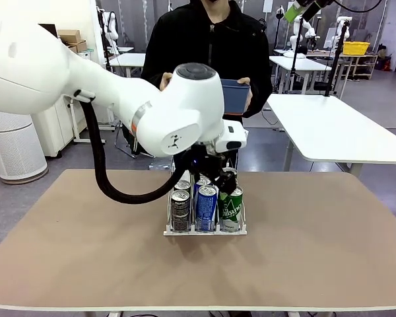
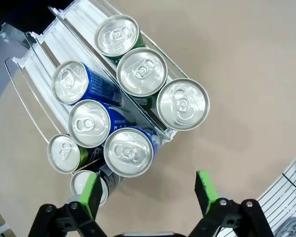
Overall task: Fill the beverage cans into the dispenser.
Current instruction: Pick up the Pepsi coke handed by the human.
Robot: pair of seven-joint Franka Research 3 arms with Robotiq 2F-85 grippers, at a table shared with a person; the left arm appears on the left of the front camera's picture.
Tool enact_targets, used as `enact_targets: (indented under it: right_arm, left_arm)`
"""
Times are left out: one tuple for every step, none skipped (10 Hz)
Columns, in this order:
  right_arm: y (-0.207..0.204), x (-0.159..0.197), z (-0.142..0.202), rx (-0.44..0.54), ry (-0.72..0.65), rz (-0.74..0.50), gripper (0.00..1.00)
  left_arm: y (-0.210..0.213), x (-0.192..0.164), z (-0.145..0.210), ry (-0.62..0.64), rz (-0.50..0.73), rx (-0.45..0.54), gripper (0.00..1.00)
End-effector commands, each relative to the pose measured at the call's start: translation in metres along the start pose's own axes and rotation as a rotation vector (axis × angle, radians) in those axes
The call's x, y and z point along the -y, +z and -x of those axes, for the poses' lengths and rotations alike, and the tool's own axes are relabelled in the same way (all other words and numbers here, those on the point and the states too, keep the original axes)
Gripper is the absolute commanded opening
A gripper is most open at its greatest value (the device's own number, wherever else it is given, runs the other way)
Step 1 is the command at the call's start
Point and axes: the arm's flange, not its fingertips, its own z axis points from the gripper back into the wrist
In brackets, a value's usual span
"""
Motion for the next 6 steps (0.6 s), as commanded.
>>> enact_targets:
  right_arm:
    - [0.0, -0.001, 0.002, -0.004, -0.002, -0.002, 1.0]
    - [0.0, -0.001, 0.002, -0.004, -0.002, -0.002, 1.0]
    - [0.0, -0.001, 0.002, -0.004, -0.002, -0.002, 1.0]
    - [0.0, -0.001, 0.002, -0.004, -0.002, -0.002, 1.0]
    - [0.0, -0.001, 0.002, -0.004, -0.002, -0.002, 1.0]
    - [0.0, -0.001, 0.002, -0.004, -0.002, -0.002, 1.0]
  left_arm:
    - [0.046, -0.018, 0.025, -0.053, 0.078, 0.005, 1.0]
    - [0.06, -0.027, 0.03, -0.077, 0.105, 0.018, 1.0]
    - [0.077, -0.039, 0.041, -0.108, 0.136, 0.002, 1.0]
    - [0.092, -0.055, 0.048, -0.131, 0.169, -0.005, 1.0]
    - [0.101, -0.066, 0.053, -0.132, 0.154, -0.026, 1.0]
    - [0.113, -0.076, 0.058, -0.16, 0.158, -0.017, 1.0]
